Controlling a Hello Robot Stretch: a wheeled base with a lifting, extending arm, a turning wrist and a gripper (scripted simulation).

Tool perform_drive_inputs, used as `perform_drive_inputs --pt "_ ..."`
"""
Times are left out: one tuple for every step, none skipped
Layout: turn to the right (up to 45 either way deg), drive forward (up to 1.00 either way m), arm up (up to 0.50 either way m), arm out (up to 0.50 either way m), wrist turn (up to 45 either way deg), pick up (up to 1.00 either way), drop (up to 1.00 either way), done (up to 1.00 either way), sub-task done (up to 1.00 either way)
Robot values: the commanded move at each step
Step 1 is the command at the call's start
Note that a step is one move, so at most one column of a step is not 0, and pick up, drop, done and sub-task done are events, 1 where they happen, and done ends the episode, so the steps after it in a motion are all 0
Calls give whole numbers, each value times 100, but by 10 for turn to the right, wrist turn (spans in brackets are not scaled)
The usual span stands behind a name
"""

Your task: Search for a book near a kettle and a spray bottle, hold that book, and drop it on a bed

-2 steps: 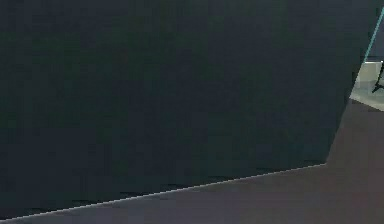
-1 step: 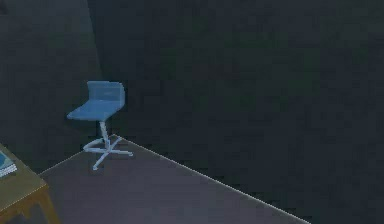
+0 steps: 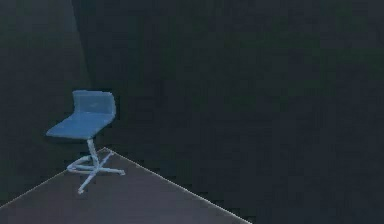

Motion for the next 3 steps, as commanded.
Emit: perform_drive_inputs --pt "-450 0 0 0 0 0 0 0 0" --pt "-450 0 0 0 0 0 0 0 0" --pt "-450 0 0 0 0 0 0 0 0"
